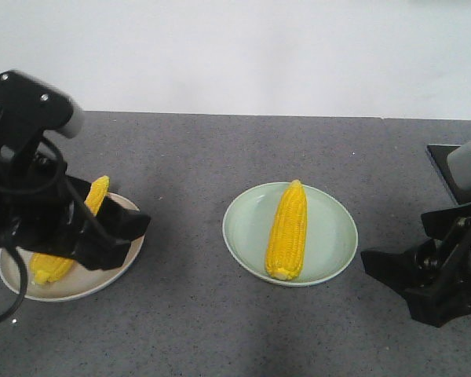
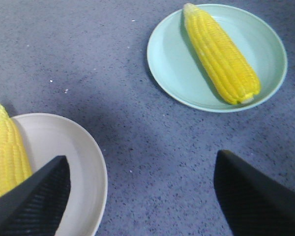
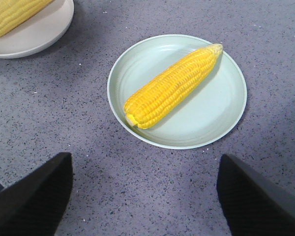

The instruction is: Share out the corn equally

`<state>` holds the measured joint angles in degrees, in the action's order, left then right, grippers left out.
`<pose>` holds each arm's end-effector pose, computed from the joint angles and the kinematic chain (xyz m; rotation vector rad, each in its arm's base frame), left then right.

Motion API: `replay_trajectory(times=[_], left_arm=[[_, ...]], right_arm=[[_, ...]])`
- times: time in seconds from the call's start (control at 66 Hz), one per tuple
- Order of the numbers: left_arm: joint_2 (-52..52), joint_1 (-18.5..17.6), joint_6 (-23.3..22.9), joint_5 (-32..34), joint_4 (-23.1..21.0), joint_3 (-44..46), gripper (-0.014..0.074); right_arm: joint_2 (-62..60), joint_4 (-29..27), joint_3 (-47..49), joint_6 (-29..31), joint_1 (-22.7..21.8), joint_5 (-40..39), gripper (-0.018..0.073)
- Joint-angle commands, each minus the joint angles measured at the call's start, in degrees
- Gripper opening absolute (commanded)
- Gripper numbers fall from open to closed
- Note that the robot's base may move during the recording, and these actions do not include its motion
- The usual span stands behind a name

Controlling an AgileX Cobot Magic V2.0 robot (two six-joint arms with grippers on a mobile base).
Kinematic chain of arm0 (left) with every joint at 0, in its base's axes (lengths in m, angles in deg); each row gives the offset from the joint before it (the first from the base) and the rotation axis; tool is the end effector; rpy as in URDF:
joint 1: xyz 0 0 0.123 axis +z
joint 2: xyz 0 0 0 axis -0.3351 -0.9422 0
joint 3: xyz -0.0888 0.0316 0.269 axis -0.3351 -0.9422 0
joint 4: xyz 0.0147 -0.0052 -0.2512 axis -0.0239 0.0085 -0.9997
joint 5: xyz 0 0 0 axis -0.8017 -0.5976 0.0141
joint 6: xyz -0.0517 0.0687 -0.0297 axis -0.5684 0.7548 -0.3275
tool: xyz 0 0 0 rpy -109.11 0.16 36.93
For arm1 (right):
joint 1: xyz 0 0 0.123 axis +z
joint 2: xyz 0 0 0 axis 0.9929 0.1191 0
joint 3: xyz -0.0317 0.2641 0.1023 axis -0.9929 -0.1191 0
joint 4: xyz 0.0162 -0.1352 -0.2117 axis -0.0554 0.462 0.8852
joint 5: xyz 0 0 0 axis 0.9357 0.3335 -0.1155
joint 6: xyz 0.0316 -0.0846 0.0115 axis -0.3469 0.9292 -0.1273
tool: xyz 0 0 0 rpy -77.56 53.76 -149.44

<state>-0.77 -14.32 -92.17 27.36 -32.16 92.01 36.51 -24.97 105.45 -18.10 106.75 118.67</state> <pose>0.1895 -0.1252 0.3527 0.6374 2.2420 -0.2931 0.1429 0.0761 0.3551 -0.6134 2.2203 0.3370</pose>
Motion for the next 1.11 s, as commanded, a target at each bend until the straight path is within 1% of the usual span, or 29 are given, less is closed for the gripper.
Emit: replay_trajectory(times=[0.0,0.091,0.288,0.455,0.561,0.606,0.712,0.849,0.955,0.985,1.016,1.091], left_arm=[[5.5,-0.6,1.3,7.2,-0.5,-3.2,0.0575],[9.2,-0.6,1.3,8.4,-0.5,-6.9,0.0575],[17.2,-0.6,1.3,8.4,-0.6,-13.3,0.0575],[22.6,-0.6,1.3,8.6,-0.5,-16.3,0.0575],[24.1,-0.6,1.3,8.8,-0.4,-17.0,0.0568],[24.5,-0.6,1.3,8.8,-0.3,-17.0,0.0552],[24.6,-0.6,1.3,9.1,-0.4,-17.4,0.0482],[24.6,-0.6,1.3,9.2,-0.5,-17.6,0.0347],[24.6,-0.6,1.3,9.5,-0.5,-17.6,0.0232],[24.6,-0.6,1.3,9.6,-0.5,-17.6,0.0185],[24.6,-0.6,1.3,9.6,-0.5,-17.6,0.0154],[24.6,-0.6,1.3,10.0,-0.5,-17.6,0.0074]], right_arm=[[-0.6,-0.2,1.5,0.6,0.0,-3.2,0.0567],[-0.6,-0.3,1.5,0.6,0.0,-3.2,0.0567],[-0.6,-0.3,1.5,0.6,0.0,-3.1,0.0567],[-0.6,-0.3,1.5,0.6,0.0,-3.1,0.0565],[-0.6,-0.3,1.5,0.6,0.0,-3.0,0.0533],[-0.6,-0.3,1.5,0.6,0.0,-2.9,0.0501],[-0.6,-0.3,1.5,0.6,0.0,-2.5,0.0393],[-0.6,-0.3,1.5,0.6,0.0,-2.2,0.0195],[-0.6,-0.3,1.5,0.6,0.0,-2.2,0.006],[-0.6,-0.3,1.5,0.6,0.0,-2.1,0.0018],[-0.6,-0.3,1.5,0.6,0.0,-2.1,-0.0012],[-0.6,-0.3,1.5,0.6,0.0,-2.1,-0.0011]])
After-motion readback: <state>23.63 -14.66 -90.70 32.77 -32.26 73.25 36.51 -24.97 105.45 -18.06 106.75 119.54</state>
